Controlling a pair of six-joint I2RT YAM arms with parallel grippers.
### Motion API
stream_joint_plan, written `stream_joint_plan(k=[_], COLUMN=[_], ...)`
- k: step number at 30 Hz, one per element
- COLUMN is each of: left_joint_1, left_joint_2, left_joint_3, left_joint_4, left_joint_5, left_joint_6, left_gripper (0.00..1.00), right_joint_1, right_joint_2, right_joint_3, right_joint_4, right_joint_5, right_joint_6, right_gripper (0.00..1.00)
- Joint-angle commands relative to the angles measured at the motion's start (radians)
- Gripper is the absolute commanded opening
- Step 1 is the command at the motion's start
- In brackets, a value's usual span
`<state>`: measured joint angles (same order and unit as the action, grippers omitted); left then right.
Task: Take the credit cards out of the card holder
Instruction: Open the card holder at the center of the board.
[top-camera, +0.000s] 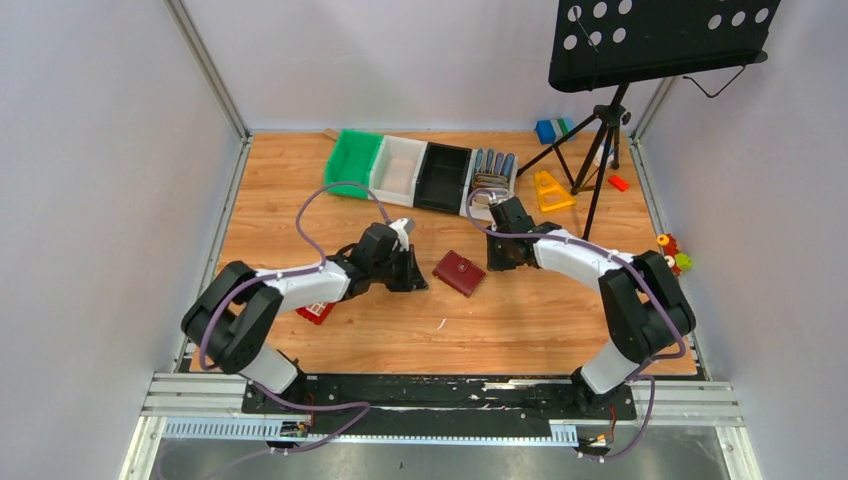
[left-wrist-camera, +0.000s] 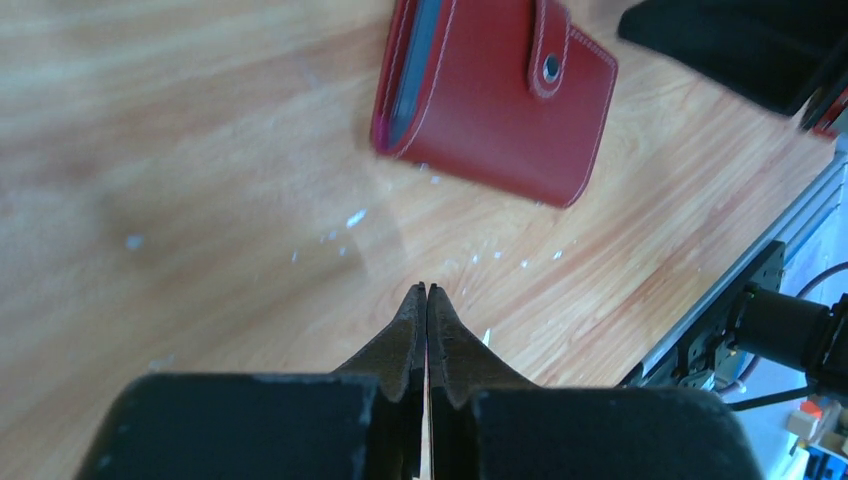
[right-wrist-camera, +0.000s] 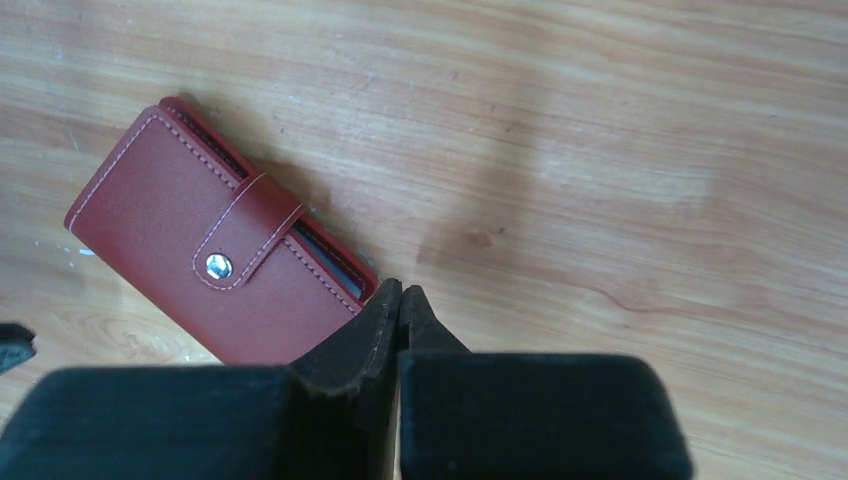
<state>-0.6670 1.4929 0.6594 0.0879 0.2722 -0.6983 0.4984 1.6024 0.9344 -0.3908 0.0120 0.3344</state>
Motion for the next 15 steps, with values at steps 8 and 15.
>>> stream_joint_plan(k=[8, 15], left_joint_1=[0.023, 0.024], left_joint_2=[0.229, 0.154], left_joint_3=[0.219, 0.179], left_joint_4=[0.066, 0.076], left_joint_5=[0.019, -0.035], left_joint_6=[0.123, 0.183], left_gripper=[0.0, 0.08], right_joint_1=[0.154, 0.15], right_joint_2=[-0.066, -0.215], right_joint_3=[-0.08, -0.104], right_joint_4=[0.077, 0.026], right_joint_5=[-0.167, -0.023], right_joint_6=[-0.044, -0.038], right_gripper=[0.01, 0.22])
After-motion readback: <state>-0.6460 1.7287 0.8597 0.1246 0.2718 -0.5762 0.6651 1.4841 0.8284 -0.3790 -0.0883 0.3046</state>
